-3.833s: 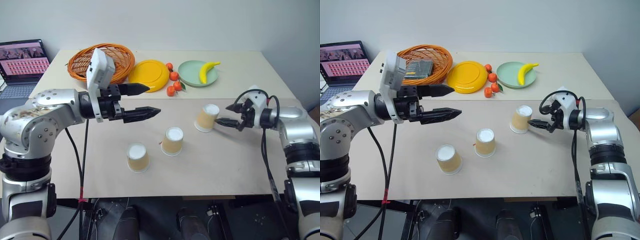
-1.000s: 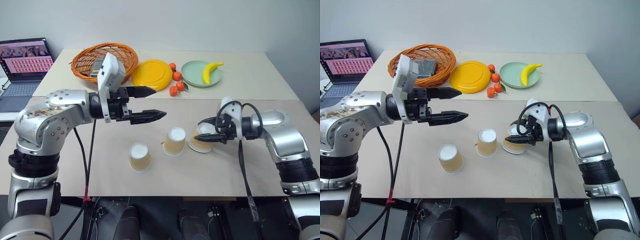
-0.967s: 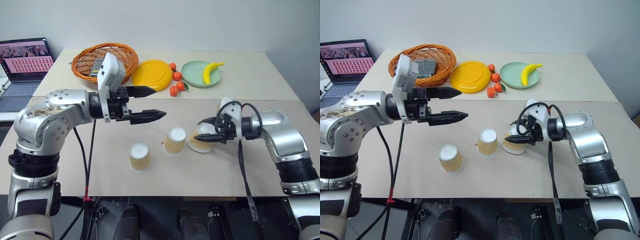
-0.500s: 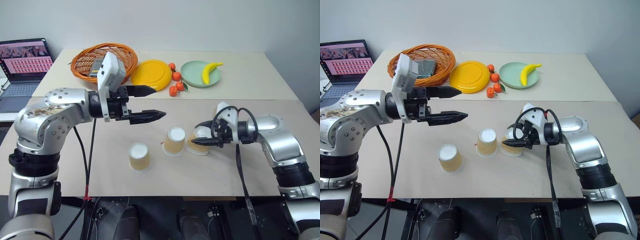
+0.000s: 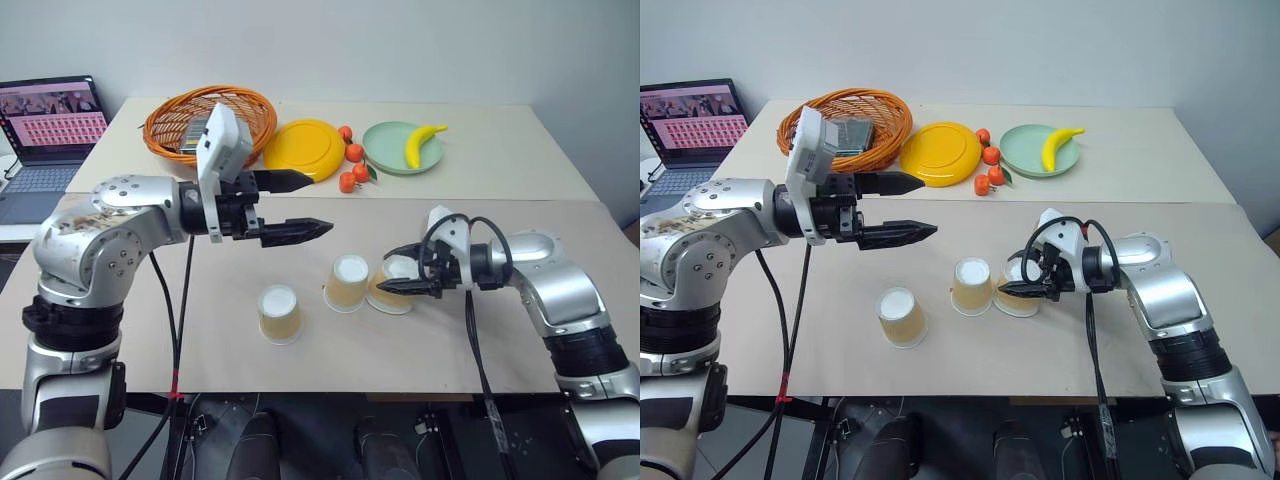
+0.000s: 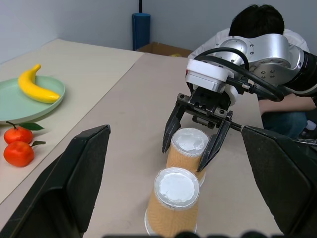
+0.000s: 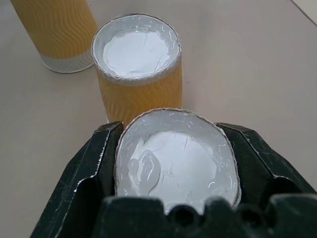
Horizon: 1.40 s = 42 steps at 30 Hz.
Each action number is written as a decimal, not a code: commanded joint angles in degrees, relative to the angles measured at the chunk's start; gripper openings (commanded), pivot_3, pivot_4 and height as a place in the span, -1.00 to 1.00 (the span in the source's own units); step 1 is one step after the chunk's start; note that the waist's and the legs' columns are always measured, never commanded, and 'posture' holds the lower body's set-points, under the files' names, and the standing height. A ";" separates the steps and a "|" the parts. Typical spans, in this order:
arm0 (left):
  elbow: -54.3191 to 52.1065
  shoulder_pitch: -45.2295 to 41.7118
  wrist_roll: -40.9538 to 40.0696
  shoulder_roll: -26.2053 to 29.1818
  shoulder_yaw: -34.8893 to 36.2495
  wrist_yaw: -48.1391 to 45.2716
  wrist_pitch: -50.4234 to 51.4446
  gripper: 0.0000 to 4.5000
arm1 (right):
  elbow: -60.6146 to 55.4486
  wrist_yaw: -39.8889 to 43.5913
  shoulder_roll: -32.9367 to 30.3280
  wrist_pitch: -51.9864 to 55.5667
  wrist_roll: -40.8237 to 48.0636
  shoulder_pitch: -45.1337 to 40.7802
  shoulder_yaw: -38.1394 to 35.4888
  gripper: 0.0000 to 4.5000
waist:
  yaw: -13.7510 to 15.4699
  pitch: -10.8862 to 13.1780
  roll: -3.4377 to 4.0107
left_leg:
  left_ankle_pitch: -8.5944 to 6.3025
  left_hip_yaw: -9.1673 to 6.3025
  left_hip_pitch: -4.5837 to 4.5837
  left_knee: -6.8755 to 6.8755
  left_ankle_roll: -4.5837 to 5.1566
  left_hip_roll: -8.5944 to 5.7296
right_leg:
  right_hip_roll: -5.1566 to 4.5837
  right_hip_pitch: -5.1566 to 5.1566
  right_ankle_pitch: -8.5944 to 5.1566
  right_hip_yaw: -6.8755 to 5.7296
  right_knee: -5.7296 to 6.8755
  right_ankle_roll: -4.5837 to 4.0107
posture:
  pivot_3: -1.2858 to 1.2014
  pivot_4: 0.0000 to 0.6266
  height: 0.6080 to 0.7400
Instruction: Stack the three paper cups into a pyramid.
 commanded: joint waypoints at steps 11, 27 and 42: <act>-0.95 -1.57 0.35 -0.14 1.00 -0.32 -1.19 1.00 | -0.15 -0.82 0.03 -2.30 0.46 -1.05 -0.43 1.00 | 0.00 0.00 0.00 | 0.00 0.00 0.00 0.00 0.00 0.00 | 0.00 0.00 0.00 0.00 -0.01 0.00 | 0.03 -0.52 0.88; -1.40 7.39 -0.33 1.54 5.50 -0.64 -2.34 1.00 | -13.28 6.66 -14.79 15.73 25.93 -8.63 -19.17 1.00 | 0.02 0.00 -0.01 | 0.00 -0.02 0.00 -0.08 0.00 0.03 | 0.00 0.00 -0.02 -0.03 -0.04 -0.04 | 0.03 -0.52 0.88; -26.40 41.78 -6.52 -2.58 20.44 11.19 -6.05 1.00 | -11.06 18.03 -20.69 13.58 29.53 -5.66 -13.24 1.00 | -0.01 -0.02 -0.06 | -0.05 0.04 0.04 0.06 0.06 0.04 | -0.04 0.04 -0.04 0.01 -0.06 -0.10 | 0.03 -0.52 0.88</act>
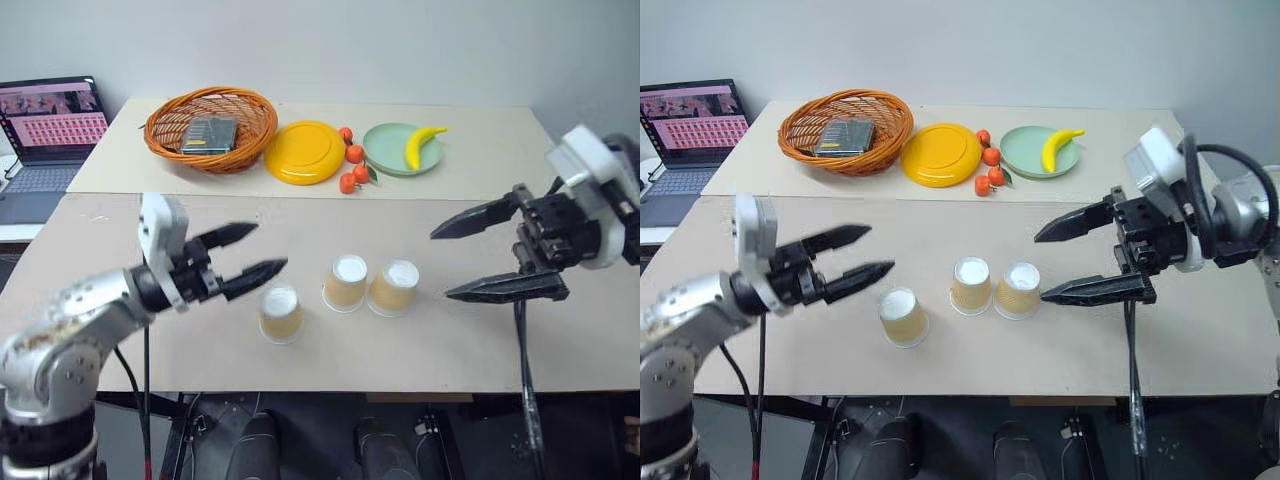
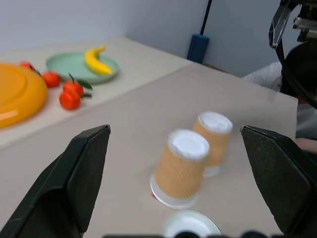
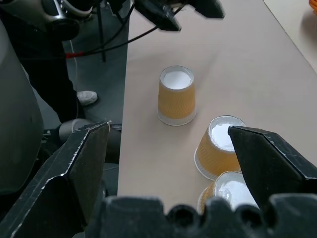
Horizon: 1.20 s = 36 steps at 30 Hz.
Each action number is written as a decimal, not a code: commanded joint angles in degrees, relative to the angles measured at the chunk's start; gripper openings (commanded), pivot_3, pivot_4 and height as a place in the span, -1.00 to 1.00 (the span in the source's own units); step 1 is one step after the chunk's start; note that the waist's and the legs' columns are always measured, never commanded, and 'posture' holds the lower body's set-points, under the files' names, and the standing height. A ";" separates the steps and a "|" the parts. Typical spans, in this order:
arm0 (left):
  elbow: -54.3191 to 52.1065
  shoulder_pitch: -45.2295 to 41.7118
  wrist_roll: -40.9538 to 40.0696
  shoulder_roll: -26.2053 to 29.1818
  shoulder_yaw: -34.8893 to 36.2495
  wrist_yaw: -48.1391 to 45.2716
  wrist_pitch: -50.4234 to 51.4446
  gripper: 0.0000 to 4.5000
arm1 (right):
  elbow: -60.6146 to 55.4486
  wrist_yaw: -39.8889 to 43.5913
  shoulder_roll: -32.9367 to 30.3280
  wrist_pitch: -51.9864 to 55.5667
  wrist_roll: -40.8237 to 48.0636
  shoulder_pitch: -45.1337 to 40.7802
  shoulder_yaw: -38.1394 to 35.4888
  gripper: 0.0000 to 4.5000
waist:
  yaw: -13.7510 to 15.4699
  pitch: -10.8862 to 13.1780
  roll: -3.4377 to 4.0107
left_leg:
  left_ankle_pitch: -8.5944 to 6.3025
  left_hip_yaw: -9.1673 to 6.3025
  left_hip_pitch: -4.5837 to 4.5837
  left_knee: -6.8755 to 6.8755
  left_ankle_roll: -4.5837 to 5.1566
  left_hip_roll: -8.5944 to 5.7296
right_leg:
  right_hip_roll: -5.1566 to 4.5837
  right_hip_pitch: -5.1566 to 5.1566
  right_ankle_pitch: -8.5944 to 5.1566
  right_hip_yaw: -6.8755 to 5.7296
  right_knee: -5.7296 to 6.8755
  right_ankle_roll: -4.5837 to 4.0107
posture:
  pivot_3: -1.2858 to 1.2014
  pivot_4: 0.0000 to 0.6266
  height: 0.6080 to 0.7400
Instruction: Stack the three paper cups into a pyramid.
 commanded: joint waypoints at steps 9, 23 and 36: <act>-3.50 17.37 15.17 -3.39 -2.25 -1.24 -21.33 1.00 | 2.81 1.81 0.08 -4.49 -2.41 -0.84 2.37 1.00 | 0.31 -0.01 0.00 | -0.01 0.02 0.00 0.01 -0.01 0.00 | 0.00 0.02 -0.21 0.02 -0.12 -0.39 | 0.03 -0.52 0.88; 3.09 18.93 21.84 -7.61 -10.14 -1.94 -31.47 1.00 | 1.84 0.03 -1.23 -3.88 -3.06 -0.16 0.59 1.00 | 0.17 -0.01 0.00 | -0.01 0.05 -0.01 -0.04 -0.01 0.00 | -0.01 -0.05 -0.21 0.03 -0.10 -0.38 | 0.03 -0.52 0.88; 12.91 11.39 27.77 -10.04 -18.62 -3.81 -38.64 1.00 | -1.18 -2.87 -4.55 -2.48 -1.17 2.25 -3.07 1.00 | 0.23 -0.01 0.01 | -0.01 0.06 -0.01 -0.05 -0.01 0.00 | -0.01 -0.05 -0.15 0.02 -0.10 -0.26 | 0.03 -0.52 0.88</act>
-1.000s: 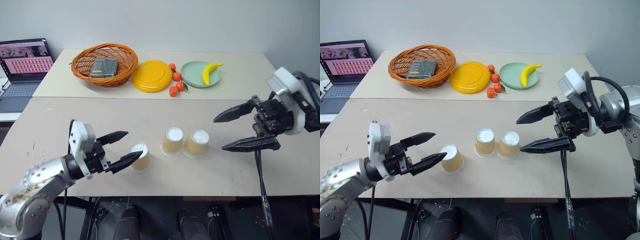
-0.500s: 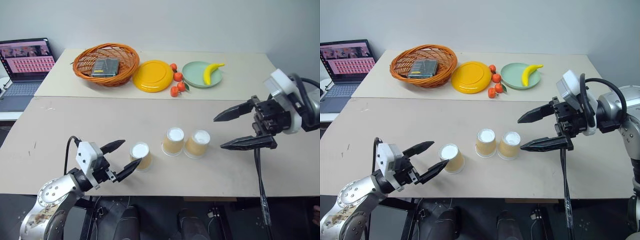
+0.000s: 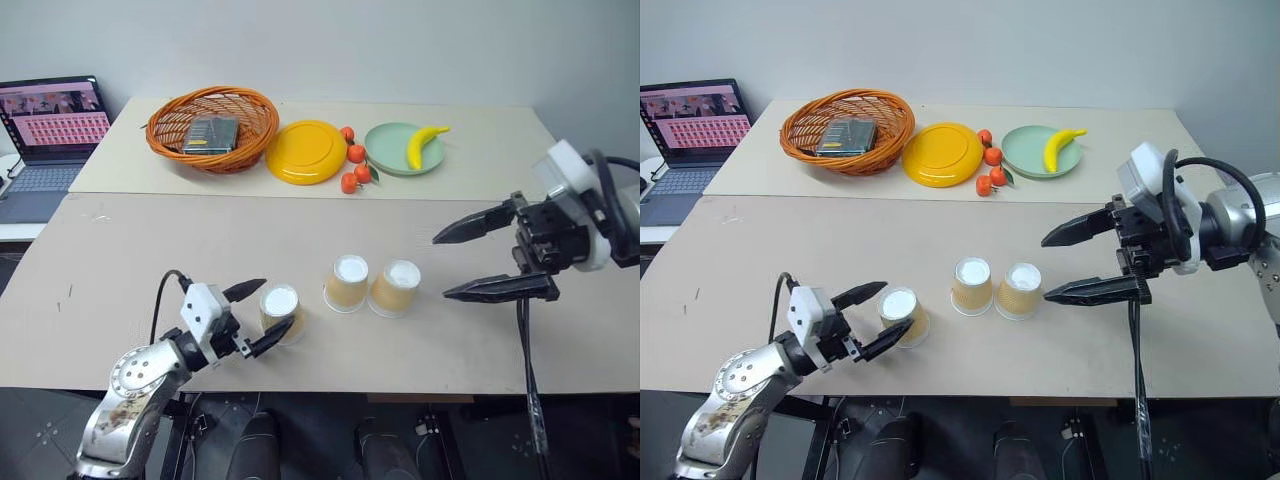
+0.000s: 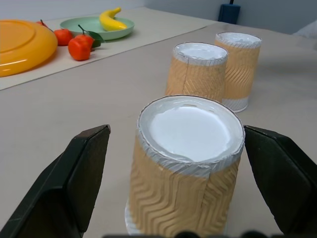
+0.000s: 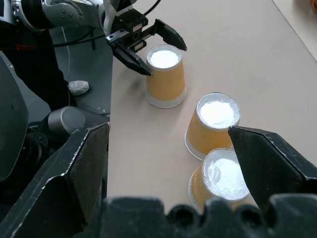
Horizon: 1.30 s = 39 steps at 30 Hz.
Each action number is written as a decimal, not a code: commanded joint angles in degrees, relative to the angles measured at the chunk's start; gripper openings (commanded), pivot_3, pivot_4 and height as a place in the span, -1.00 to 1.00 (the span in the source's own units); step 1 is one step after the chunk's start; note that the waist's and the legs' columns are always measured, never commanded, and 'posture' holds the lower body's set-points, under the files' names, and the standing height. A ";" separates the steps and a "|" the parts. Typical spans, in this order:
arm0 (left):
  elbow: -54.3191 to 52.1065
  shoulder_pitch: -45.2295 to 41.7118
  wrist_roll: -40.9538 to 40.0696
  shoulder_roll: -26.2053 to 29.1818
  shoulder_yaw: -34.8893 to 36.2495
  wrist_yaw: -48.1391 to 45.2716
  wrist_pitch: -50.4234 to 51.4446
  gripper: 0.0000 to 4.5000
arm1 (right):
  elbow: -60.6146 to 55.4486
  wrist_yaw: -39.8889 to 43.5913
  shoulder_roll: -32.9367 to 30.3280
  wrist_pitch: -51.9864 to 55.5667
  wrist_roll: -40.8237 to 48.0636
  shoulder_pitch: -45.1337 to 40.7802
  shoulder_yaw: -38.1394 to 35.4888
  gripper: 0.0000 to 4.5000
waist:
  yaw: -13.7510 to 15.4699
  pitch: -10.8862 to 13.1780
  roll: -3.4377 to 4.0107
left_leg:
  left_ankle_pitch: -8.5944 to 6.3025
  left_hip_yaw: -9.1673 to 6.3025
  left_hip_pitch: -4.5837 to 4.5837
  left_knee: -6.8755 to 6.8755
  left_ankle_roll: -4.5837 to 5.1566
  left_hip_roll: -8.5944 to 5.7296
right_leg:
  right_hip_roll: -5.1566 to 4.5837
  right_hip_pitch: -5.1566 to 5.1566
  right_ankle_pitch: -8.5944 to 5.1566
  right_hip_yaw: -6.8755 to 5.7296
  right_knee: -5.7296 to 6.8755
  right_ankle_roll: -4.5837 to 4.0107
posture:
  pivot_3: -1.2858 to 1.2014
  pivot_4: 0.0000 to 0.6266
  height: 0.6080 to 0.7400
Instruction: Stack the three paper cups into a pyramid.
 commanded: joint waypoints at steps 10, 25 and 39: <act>4.29 -5.22 0.87 -1.09 -2.80 -1.36 -2.22 0.38 | -3.26 -2.55 -2.93 1.65 2.32 2.50 -5.61 1.00 | -0.12 0.00 0.01 | 0.00 0.00 0.00 -0.02 0.00 0.00 | 0.00 0.00 0.11 0.01 0.01 0.19 | 0.03 -0.52 0.88; 11.82 -33.74 -9.08 7.22 8.78 0.44 12.22 0.38 | -3.29 -4.42 -1.09 0.68 2.78 3.88 -4.88 1.00 | 0.21 0.01 -0.01 | 0.03 -0.01 -0.05 0.02 -0.01 0.01 | 0.01 0.03 0.03 -0.05 0.02 0.43 | 0.03 -0.52 0.88; 19.49 -54.66 -13.45 4.39 -2.95 -12.99 23.73 0.38 | -7.58 -14.92 0.16 -2.51 -2.96 21.47 -14.83 1.00 | 1.16 0.01 -0.02 | 0.02 -0.13 -0.14 0.02 0.00 -0.04 | 0.00 0.02 0.02 -0.19 0.12 0.26 | 0.03 -0.52 0.88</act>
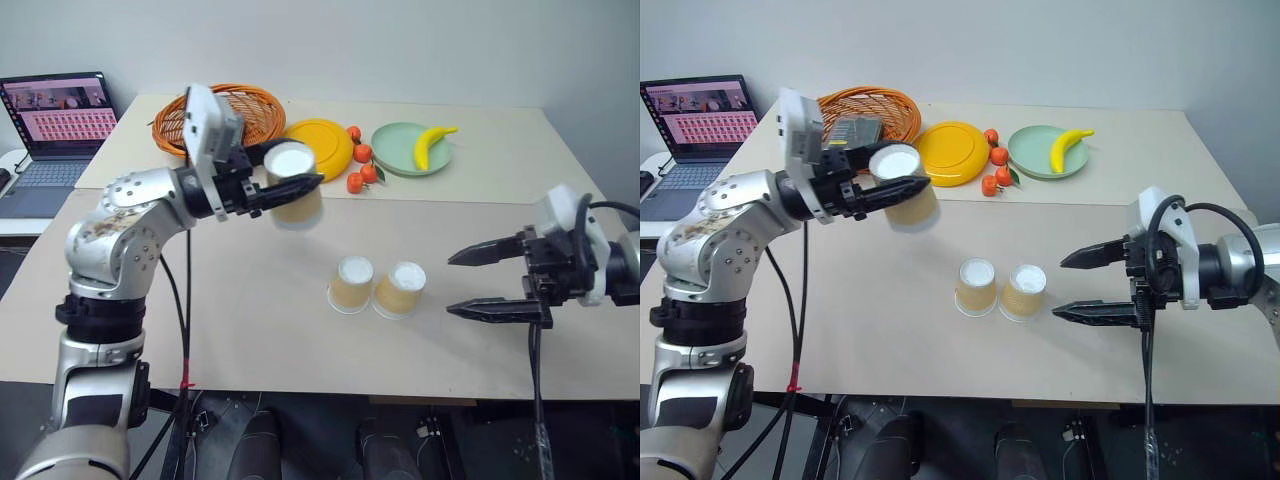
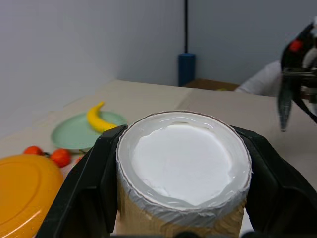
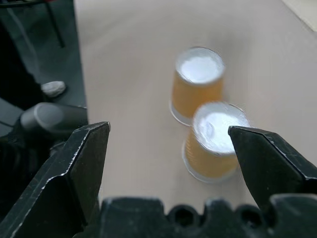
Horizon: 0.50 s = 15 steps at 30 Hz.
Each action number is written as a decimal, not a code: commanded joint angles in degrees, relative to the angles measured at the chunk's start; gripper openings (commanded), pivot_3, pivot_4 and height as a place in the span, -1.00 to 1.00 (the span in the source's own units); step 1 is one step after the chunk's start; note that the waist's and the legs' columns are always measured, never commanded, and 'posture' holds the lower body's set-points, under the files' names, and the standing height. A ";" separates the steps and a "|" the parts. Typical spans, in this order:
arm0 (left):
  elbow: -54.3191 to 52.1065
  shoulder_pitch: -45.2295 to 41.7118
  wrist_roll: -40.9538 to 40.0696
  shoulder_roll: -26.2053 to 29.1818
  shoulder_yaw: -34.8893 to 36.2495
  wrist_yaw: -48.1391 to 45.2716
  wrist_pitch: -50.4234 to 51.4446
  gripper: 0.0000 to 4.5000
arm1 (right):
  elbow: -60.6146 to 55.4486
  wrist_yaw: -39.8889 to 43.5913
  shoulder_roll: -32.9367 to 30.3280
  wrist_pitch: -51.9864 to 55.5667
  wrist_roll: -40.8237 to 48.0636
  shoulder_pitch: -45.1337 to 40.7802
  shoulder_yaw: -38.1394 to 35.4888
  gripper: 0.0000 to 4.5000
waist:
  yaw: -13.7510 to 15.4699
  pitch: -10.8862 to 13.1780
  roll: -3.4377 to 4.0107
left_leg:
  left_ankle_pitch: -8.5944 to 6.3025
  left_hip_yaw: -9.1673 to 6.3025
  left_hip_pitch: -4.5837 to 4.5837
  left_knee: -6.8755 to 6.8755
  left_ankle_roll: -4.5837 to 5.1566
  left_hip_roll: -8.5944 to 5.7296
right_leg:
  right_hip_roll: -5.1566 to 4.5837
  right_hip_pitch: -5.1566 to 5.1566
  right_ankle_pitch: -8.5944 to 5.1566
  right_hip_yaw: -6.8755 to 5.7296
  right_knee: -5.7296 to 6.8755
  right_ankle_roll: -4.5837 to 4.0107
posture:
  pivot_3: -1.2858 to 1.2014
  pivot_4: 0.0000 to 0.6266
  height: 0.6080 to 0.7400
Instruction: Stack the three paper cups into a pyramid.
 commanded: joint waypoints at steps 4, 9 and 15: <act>3.74 -5.37 0.96 -4.69 -4.31 -4.98 -1.64 0.38 | -2.49 -6.37 3.65 -1.82 -0.21 5.06 -9.97 1.00 | 0.06 0.00 0.00 | 0.00 -0.01 0.00 0.02 0.00 -0.01 | 0.00 0.02 0.00 -0.01 0.00 0.00 | 0.03 -0.52 0.88; 7.31 -7.78 2.91 -8.81 -6.82 -6.91 -3.67 0.38 | -4.73 -10.03 8.00 -0.94 4.18 5.74 -14.52 1.00 | -0.06 0.00 0.00 | 0.00 -0.03 0.00 0.01 0.00 -0.01 | 0.00 0.05 0.00 -0.01 -0.01 0.00 | 0.03 -0.52 0.88; 9.12 -8.73 4.57 -13.68 -9.26 -7.87 -4.92 0.38 | -8.06 -13.79 9.00 0.35 6.48 7.59 -16.00 1.00 | 0.04 0.00 0.00 | 0.00 -0.07 0.02 0.03 0.00 -0.03 | 0.01 0.11 0.00 -0.02 -0.02 0.00 | 0.03 -0.52 0.88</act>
